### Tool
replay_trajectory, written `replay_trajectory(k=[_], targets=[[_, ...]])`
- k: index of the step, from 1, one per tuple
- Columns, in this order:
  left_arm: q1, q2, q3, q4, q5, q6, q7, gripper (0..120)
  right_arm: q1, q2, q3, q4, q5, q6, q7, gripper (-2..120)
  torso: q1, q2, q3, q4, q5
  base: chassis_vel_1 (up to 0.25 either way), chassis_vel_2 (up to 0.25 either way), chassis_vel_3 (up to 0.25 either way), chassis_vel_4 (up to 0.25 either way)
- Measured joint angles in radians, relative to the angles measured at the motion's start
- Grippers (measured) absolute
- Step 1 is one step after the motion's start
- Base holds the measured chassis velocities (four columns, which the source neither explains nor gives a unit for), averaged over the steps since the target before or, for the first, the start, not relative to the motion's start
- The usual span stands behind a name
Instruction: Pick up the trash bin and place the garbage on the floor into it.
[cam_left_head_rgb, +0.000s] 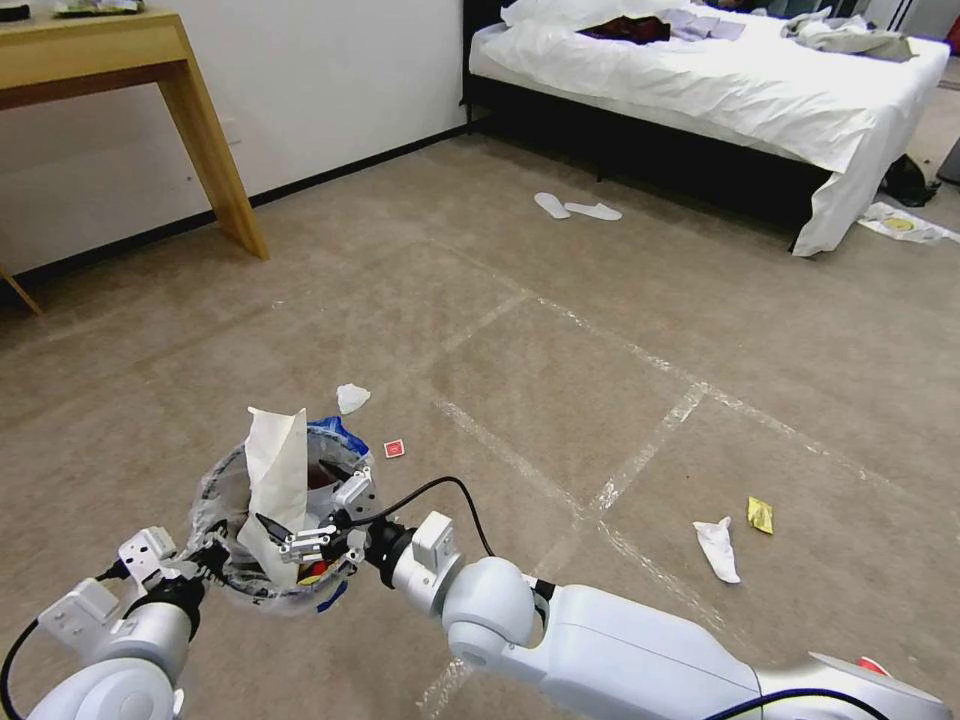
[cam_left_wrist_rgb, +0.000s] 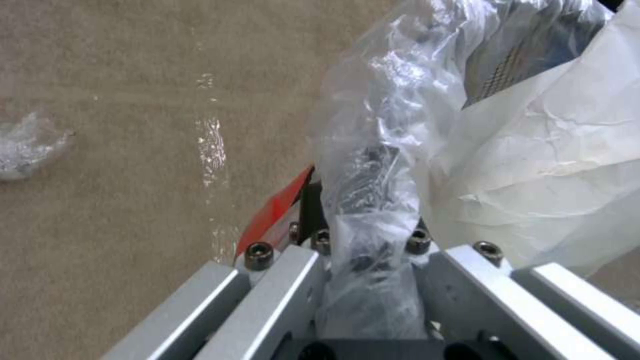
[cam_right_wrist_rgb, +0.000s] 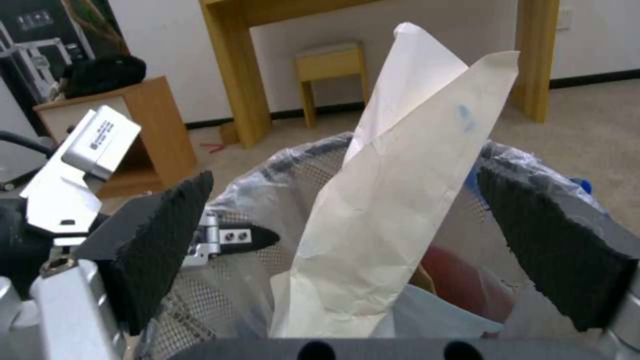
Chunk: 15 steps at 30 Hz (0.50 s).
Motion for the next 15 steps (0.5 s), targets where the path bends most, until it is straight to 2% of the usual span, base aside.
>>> replay_trajectory(k=[9, 15], targets=[[0.004, -0.002, 0.001, -0.001, 0.000, 0.000, 0.000, 1, -0.004, -0.003, 0.016, 0.023, 0.009, 0.000, -0.002, 100, 0.000, 0.000, 0.000, 0.0000, -0.0001, 0.000, 0.000, 0.000, 0.000], [0.006, -0.002, -0.003, -0.003, 0.000, 0.000, 0.001, 1, -0.026, -0.030, 0.088, 0.093, 0.025, 0.006, -0.014, 100, 0.000, 0.000, 0.000, 0.0000, 0.0001, 0.000, 0.000, 0.000, 0.000]])
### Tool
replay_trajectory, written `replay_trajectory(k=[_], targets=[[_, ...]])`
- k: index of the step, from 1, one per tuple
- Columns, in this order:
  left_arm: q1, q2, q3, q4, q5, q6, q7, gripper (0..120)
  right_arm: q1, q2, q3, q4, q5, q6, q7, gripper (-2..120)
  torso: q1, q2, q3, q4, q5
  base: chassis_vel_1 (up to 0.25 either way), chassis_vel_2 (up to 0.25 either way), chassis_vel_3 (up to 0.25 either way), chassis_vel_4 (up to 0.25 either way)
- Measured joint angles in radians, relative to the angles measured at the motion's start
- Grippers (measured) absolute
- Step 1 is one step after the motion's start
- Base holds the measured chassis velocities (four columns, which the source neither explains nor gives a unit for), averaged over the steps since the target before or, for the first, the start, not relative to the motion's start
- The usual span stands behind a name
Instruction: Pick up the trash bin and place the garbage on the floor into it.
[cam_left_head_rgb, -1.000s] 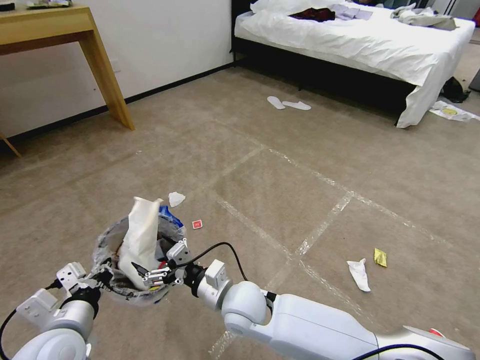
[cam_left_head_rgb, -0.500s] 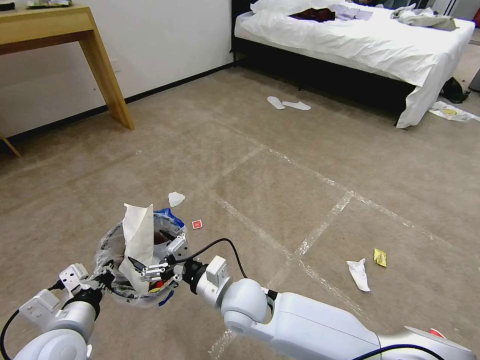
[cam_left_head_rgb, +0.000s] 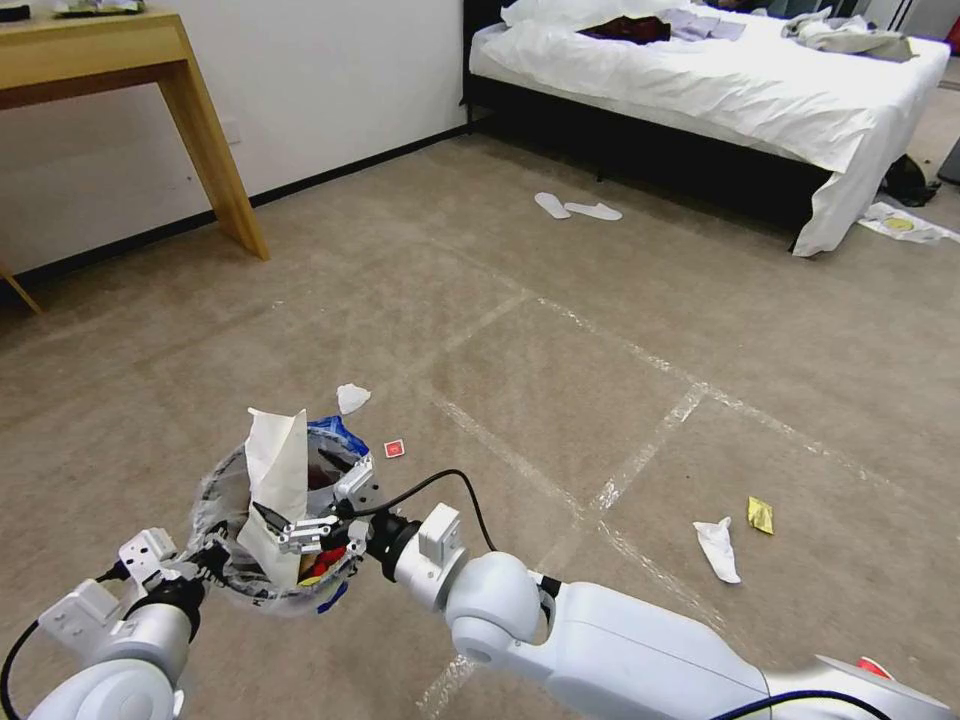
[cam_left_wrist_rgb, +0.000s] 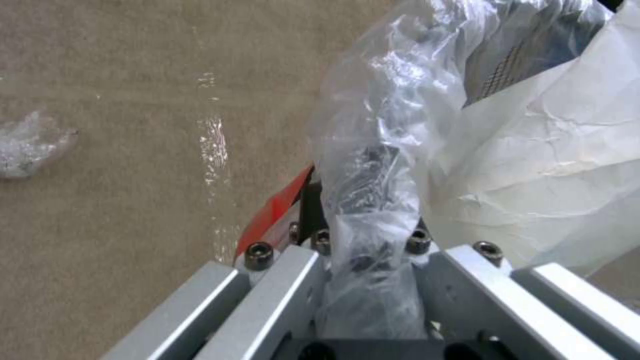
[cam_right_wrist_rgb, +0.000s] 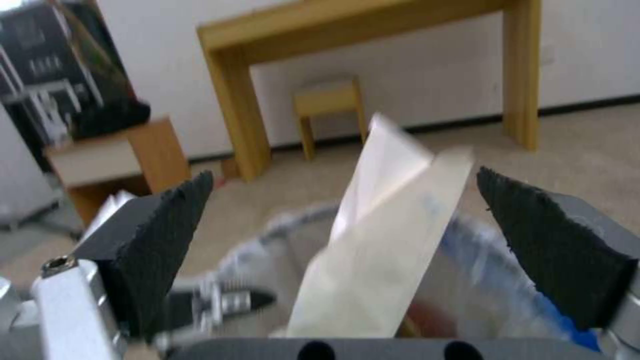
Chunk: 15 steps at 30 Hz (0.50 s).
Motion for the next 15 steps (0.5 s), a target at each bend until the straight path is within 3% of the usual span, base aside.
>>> replay_trajectory(k=[7, 15], targets=[[0.004, 0.002, -0.004, -0.005, 0.000, 0.000, 0.000, 1, -0.027, -0.043, 0.105, 0.073, 0.038, 0.036, -0.043, 100, 0.000, 0.000, 0.000, 0.0001, 0.0000, 0.000, 0.000, 0.000, 0.000], [0.015, 0.013, -0.029, -0.005, -0.001, -0.001, 0.001, 1, -0.136, -0.134, 0.338, 0.128, 0.060, 0.159, -0.123, 100, 0.000, 0.000, 0.000, 0.0001, 0.0001, 0.000, 0.000, 0.000, 0.000]])
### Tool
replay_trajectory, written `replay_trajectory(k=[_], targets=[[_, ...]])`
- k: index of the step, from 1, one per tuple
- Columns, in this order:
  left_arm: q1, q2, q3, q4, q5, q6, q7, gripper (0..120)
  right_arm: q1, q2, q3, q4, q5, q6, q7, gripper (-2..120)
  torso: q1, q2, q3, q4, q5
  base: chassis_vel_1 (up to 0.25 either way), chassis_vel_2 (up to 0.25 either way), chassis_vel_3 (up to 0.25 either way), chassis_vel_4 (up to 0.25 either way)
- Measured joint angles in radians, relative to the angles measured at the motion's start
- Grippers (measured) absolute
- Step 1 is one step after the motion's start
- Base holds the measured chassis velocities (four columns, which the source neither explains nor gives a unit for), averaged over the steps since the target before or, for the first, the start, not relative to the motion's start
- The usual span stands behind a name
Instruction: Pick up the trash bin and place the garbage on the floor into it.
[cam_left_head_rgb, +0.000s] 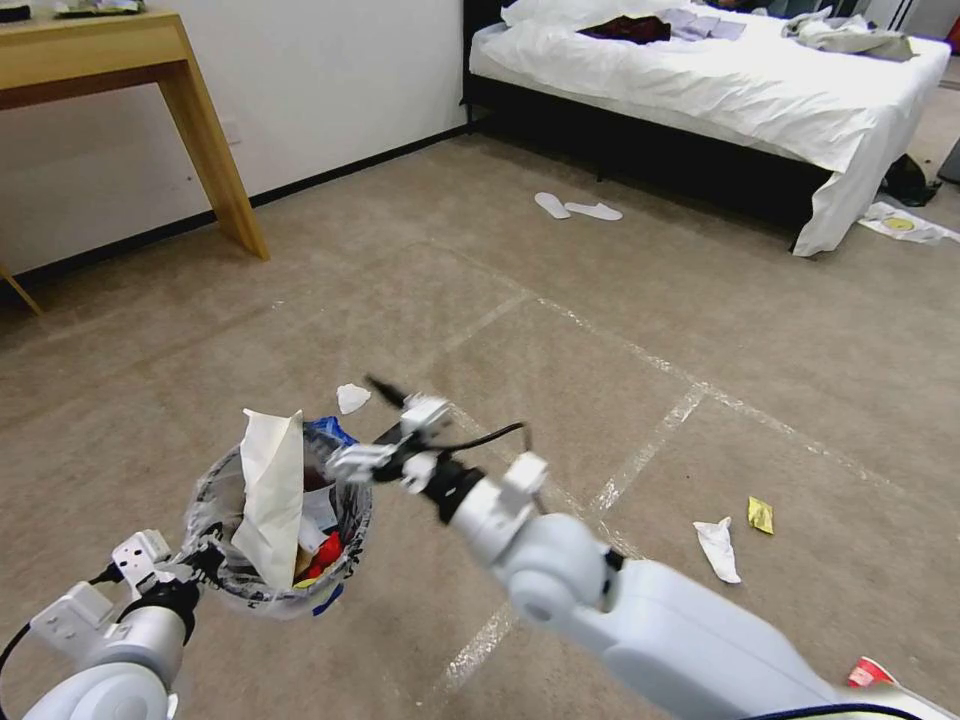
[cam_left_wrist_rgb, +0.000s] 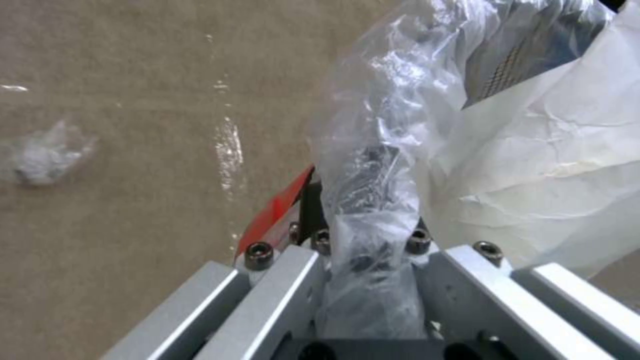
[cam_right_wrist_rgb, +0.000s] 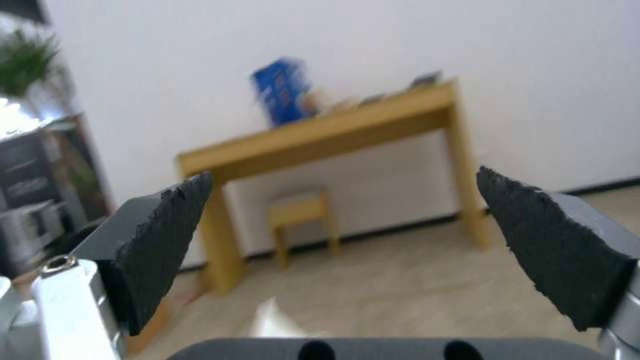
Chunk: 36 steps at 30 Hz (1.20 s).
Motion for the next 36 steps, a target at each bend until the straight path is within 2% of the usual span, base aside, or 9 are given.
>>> replay_trajectory(k=[3, 4, 5, 9, 11, 15, 25, 36], targets=[[0.000, 0.006, -0.024, 0.008, -0.001, -0.004, 0.000, 1, -0.097, -0.007, 0.160, -0.010, -0.077, 0.047, -0.006, 100, 0.000, 0.000, 0.000, -0.0003, 0.0001, 0.000, 0.000, 0.000, 0.000], [0.000, 0.006, -0.024, 0.008, -0.001, -0.004, 0.000, 1, -0.097, -0.007, 0.160, -0.010, -0.077, 0.047, -0.006, 100, 0.000, 0.000, 0.000, -0.0003, 0.0001, 0.000, 0.000, 0.000, 0.000], [0.000, 0.009, -0.033, 0.011, -0.001, -0.007, 0.000, 1, -0.138, -0.003, 0.239, -0.016, -0.116, 0.063, -0.007, 100, 0.000, 0.000, 0.000, -0.0001, 0.0001, 0.000, 0.000, 0.000, 0.000], [0.001, 0.011, -0.044, 0.016, 0.000, -0.008, 0.000, 1, -0.193, 0.004, 0.336, -0.019, -0.161, 0.083, -0.017, 100, 0.000, 0.000, 0.000, -0.0002, 0.0000, 0.000, 0.000, 0.000, 0.000], [0.005, 0.012, -0.058, 0.020, 0.002, -0.010, 0.002, 1, -0.270, 0.020, 0.444, -0.018, -0.195, 0.112, -0.032, 100, 0.000, 0.000, 0.000, -0.0001, 0.0000, 0.000, 0.000, 0.000, 0.000], [0.014, 0.013, -0.074, 0.023, 0.002, -0.012, 0.004, 1, -0.361, 0.061, 0.539, -0.026, -0.235, 0.147, -0.045, 100, 0.000, 0.000, 0.000, -0.0001, -0.0001, 0.000, 0.000, 0.000, 0.000], [0.036, 0.009, -0.080, 0.010, 0.002, -0.019, 0.008, 1, -0.507, 0.124, 0.633, -0.036, -0.285, 0.212, -0.083, 100, 0.000, 0.000, 0.000, -0.0001, -0.0002, 0.000, 0.000, 0.000, 0.000], [0.050, 0.003, -0.074, -0.008, 0.002, -0.021, 0.010, 1, -0.547, 0.142, 0.640, -0.022, -0.295, 0.219, -0.084, 100, 0.000, 0.000, 0.000, -0.0001, -0.0001, -0.035, 0.027, 0.028, -0.032]])
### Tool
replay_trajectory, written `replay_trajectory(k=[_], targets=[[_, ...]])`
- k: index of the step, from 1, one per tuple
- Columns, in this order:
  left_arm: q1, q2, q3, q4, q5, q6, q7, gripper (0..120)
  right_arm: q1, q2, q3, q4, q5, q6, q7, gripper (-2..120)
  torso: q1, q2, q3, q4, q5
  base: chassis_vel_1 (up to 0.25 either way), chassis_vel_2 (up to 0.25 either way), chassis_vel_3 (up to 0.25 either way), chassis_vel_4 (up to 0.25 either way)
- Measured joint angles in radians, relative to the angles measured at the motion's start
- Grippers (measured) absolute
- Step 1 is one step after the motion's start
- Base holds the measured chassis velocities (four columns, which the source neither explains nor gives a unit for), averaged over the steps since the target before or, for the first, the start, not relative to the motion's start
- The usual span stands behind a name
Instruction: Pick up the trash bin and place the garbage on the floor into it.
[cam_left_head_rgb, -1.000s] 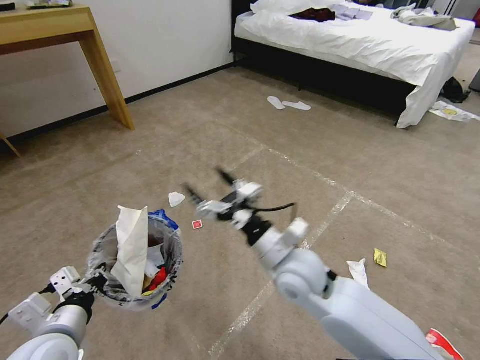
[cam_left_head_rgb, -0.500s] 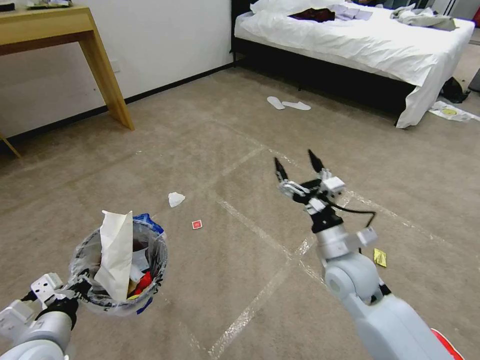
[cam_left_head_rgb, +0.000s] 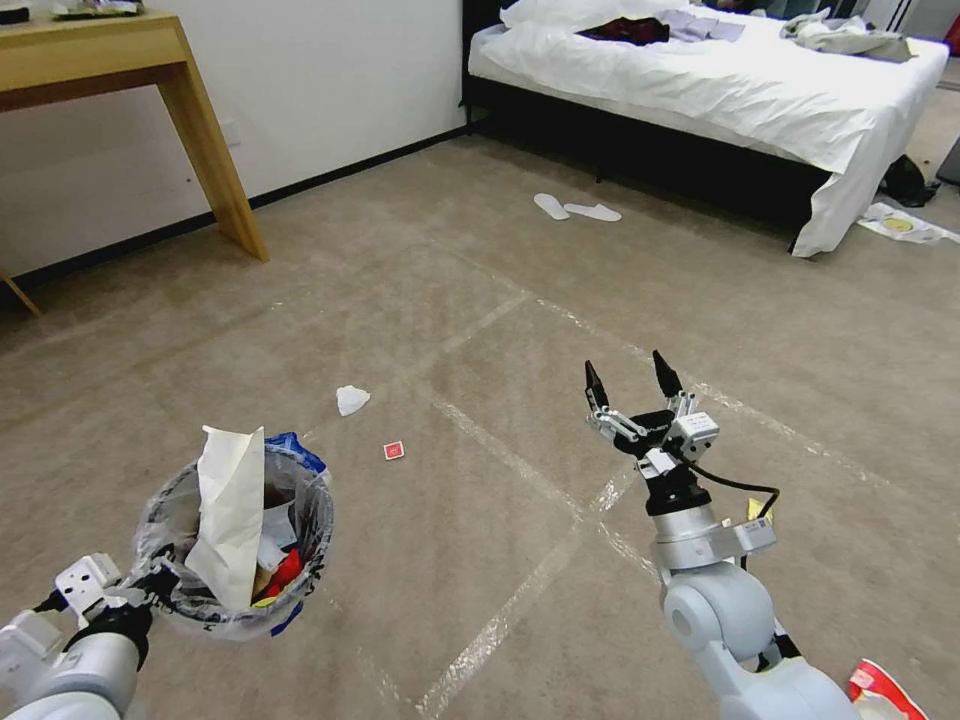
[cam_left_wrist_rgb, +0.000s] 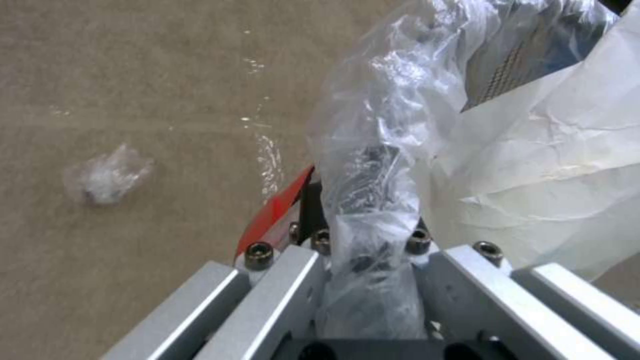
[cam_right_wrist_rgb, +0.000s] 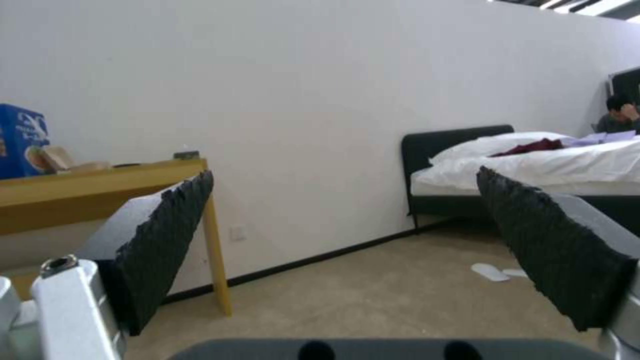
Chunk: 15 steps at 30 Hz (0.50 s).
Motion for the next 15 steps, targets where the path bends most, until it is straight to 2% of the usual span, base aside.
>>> replay_trajectory(k=[9, 15], targets=[[0.010, 0.000, -0.003, -0.011, -0.006, -0.002, 0.006, 1, -0.003, 0.004, -0.012, 0.002, -0.007, 0.000, 0.002, 100, 0.000, 0.000, 0.000, -0.0001, 0.0001, -0.162, 0.134, 0.141, -0.149], [0.008, 0.003, -0.009, -0.011, -0.010, -0.003, 0.005, 1, -0.005, 0.005, -0.016, 0.000, -0.012, -0.001, 0.002, 100, 0.000, 0.000, 0.000, 0.0001, -0.0001, -0.098, 0.116, 0.091, -0.103]])
